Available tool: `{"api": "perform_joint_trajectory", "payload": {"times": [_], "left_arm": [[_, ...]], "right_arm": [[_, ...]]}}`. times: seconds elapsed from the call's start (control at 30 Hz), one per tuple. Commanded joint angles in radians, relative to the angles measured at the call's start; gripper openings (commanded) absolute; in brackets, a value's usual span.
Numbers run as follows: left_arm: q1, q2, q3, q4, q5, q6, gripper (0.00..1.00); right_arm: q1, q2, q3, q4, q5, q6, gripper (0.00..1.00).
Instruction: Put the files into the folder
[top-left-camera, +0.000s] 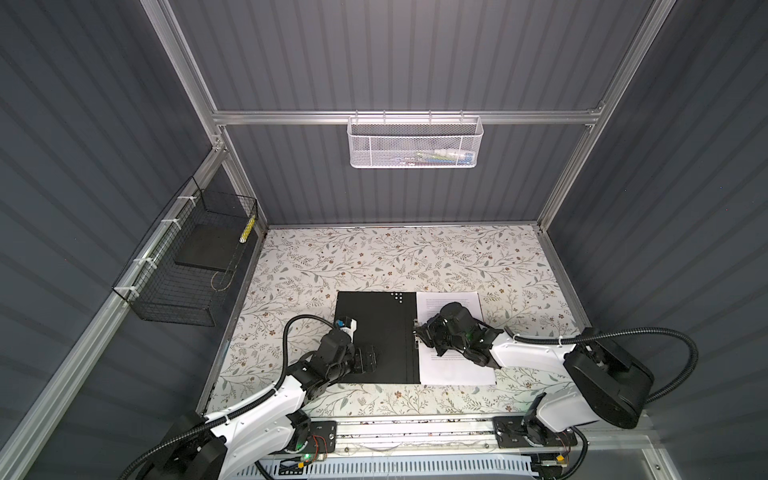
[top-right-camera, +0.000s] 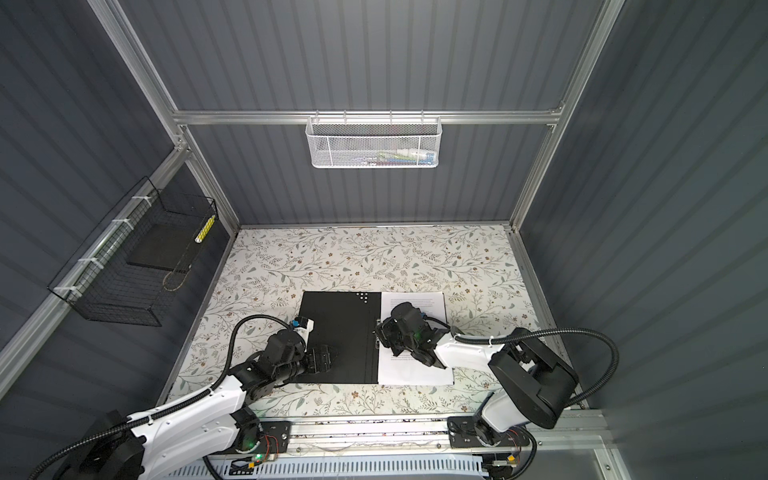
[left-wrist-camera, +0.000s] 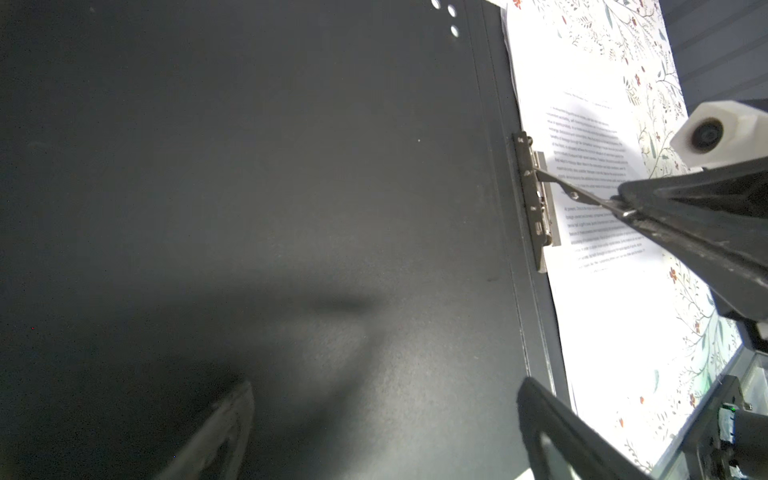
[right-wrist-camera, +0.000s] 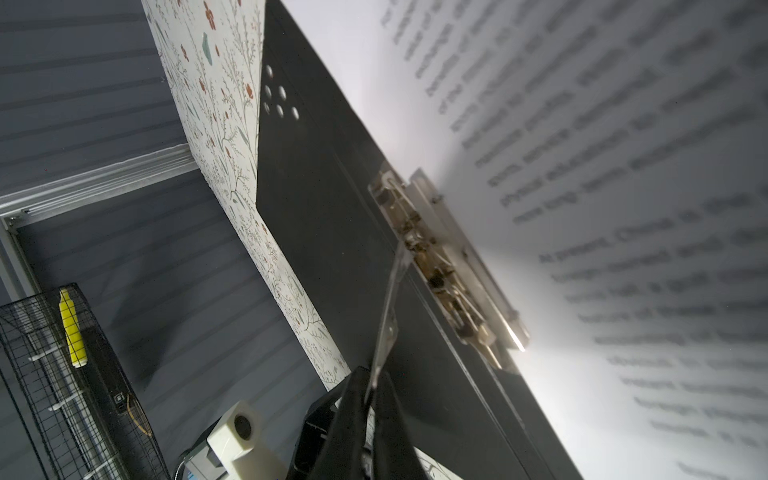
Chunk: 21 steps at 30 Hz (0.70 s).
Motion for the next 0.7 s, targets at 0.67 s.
{"api": "perform_joint_trajectory", "payload": {"times": [0.67], "left_arm": [[0.002, 0.200, 0.059, 0.075, 0.012, -0.046, 1.00]], "right_arm": [[-0.146, 0.142, 0.113, 0.071, -0.153, -0.148, 0.00]]}}
